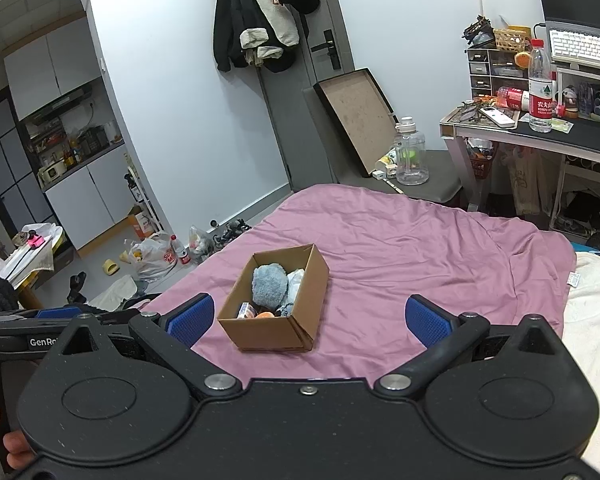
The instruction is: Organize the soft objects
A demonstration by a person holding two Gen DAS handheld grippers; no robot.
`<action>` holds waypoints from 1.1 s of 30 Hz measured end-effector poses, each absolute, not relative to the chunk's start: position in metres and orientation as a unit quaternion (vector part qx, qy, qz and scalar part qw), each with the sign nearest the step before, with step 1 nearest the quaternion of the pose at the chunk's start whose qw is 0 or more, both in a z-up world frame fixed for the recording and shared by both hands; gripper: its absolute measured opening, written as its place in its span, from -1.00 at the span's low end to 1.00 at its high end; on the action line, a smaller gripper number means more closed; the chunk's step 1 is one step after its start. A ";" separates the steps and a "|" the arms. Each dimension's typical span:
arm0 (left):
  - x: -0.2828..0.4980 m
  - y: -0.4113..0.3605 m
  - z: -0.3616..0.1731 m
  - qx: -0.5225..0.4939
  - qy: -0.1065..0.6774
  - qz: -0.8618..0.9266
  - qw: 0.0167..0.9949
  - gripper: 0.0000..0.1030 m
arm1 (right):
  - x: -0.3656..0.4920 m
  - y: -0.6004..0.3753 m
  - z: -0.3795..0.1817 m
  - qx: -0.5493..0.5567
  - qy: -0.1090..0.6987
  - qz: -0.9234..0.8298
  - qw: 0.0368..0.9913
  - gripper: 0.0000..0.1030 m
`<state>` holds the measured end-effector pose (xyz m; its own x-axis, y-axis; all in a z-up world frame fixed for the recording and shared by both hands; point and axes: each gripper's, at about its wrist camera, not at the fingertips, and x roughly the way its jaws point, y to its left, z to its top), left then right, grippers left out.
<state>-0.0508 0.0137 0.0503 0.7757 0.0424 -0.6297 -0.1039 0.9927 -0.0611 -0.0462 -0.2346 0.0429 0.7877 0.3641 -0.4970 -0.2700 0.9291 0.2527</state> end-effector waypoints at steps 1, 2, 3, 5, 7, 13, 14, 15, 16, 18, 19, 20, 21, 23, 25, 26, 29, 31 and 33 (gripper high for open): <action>-0.051 0.014 0.050 -0.046 0.333 0.039 0.941 1.00 | -0.046 -0.235 0.043 0.084 0.280 0.168 0.942 1.00; -0.052 0.014 0.050 -0.046 0.333 0.039 0.941 1.00 | -0.046 -0.235 0.042 0.083 0.280 0.168 0.941 1.00; -0.052 0.014 0.050 -0.046 0.333 0.039 0.941 1.00 | -0.046 -0.235 0.042 0.083 0.280 0.168 0.941 1.00; -0.052 0.014 0.050 -0.046 0.333 0.039 0.941 1.00 | -0.045 -0.235 0.042 0.083 0.280 0.169 0.941 1.00; -0.052 0.014 0.050 -0.047 0.333 0.039 0.941 1.00 | -0.045 -0.235 0.042 0.083 0.280 0.169 0.942 1.00; -0.053 0.014 0.049 -0.046 0.335 0.039 0.940 0.99 | -0.046 -0.235 0.042 0.083 0.281 0.168 0.941 1.00; -0.054 0.015 0.048 -0.046 0.335 0.039 0.940 1.00 | -0.046 -0.235 0.042 0.083 0.281 0.167 0.941 1.00; -0.053 0.015 0.048 -0.047 0.335 0.039 0.940 1.00 | -0.046 -0.234 0.042 0.082 0.281 0.167 0.942 1.00; -0.054 0.015 0.048 -0.047 0.335 0.039 0.940 1.00 | -0.046 -0.234 0.042 0.081 0.281 0.166 0.942 1.00; -0.055 0.015 0.047 -0.049 0.336 0.040 0.940 1.00 | -0.047 -0.233 0.042 0.080 0.282 0.165 0.942 1.00; -0.057 0.015 0.046 -0.049 0.335 0.040 0.940 1.00 | -0.047 -0.233 0.042 0.079 0.281 0.165 0.942 1.00; -0.056 0.015 0.046 -0.049 0.334 0.040 0.940 0.99 | -0.047 -0.233 0.042 0.079 0.282 0.165 0.942 1.00; -0.056 0.016 0.046 -0.050 0.334 0.041 0.940 1.00 | -0.047 -0.233 0.042 0.079 0.282 0.165 0.942 1.00; -0.056 0.016 0.045 -0.050 0.335 0.043 0.940 0.99 | -0.047 -0.233 0.042 0.080 0.283 0.166 0.941 1.00; -0.055 0.017 0.045 -0.052 0.335 0.045 0.940 1.00 | -0.048 -0.233 0.041 0.079 0.285 0.167 0.941 1.00; -0.054 0.017 0.046 -0.052 0.335 0.045 0.940 1.00 | -0.047 -0.233 0.041 0.077 0.285 0.168 0.941 1.00; -0.054 0.016 0.046 -0.052 0.336 0.044 0.940 1.00 | -0.048 -0.233 0.041 0.076 0.285 0.167 0.941 1.00; -0.053 0.015 0.044 -0.051 0.339 0.042 0.939 1.00 | -0.047 -0.233 0.040 0.076 0.287 0.165 0.940 1.00; -0.052 0.014 0.043 -0.050 0.341 0.042 0.938 1.00 | -0.047 -0.234 0.038 0.076 0.290 0.164 0.940 1.00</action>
